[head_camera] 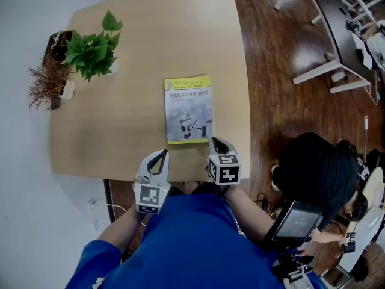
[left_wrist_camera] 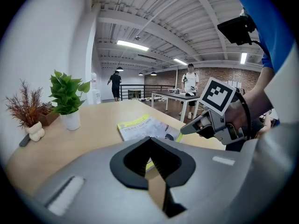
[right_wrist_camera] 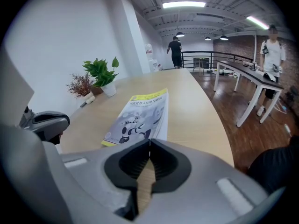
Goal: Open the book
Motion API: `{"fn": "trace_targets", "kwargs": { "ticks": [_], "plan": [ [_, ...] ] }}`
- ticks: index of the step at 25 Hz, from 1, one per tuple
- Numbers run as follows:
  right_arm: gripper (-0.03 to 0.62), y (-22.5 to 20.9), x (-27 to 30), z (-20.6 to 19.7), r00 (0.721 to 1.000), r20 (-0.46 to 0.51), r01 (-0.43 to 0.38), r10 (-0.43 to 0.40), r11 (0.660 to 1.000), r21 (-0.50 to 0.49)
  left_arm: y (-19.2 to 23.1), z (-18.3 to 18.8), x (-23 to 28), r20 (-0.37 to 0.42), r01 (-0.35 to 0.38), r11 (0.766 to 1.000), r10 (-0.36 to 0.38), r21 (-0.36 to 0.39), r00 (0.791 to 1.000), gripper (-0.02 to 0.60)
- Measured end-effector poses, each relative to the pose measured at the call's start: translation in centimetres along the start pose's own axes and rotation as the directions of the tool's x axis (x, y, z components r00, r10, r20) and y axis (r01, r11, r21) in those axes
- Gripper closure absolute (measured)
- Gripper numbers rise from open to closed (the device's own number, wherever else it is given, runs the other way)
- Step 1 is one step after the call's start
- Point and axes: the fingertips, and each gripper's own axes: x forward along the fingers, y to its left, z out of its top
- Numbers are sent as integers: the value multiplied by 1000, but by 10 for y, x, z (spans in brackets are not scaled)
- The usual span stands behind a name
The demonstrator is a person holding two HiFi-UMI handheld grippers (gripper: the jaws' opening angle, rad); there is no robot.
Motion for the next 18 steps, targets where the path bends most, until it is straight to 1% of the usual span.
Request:
{"fn": "trace_targets", "kwargs": {
  "ticks": [5, 12, 15, 18],
  "plan": [
    [589, 5, -4, 3, 1000, 9, -6, 6, 1000, -18, 2, 1, -2, 4, -3, 1000, 3, -2, 1000, 575],
    [589, -6, 4, -6, 999, -35, 23, -23, 1000, -7, 5, 3, -3, 10, 0, 1000, 0, -3, 1000, 575],
    [589, -6, 3, -5, 999, -37, 31, -32, 999, -24, 6, 3, -3, 11, -2, 1000, 2, -3, 1000, 575],
    [589, 1, -4, 3, 1000, -13, 25, -25, 998, -62, 7, 4, -4, 17, -4, 1000, 4, -5, 1000, 575]
  ]
}}
